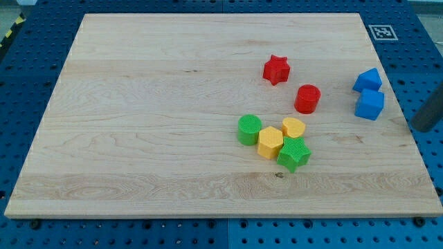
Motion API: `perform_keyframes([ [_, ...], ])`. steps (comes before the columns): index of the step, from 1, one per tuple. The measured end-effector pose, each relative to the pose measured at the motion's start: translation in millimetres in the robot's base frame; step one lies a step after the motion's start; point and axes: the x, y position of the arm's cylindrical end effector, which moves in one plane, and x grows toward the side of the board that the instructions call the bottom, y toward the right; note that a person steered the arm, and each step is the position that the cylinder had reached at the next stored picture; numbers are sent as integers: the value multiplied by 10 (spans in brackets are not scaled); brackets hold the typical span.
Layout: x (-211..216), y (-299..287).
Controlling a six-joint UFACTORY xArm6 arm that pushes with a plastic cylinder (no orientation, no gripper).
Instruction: Push the blue cube to the red circle
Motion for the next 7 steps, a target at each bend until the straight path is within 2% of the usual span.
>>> perform_keyframes([
  [1, -193, -22],
  [2, -199, -123],
  [6, -327, -1096],
  [7, -75, -1084],
])
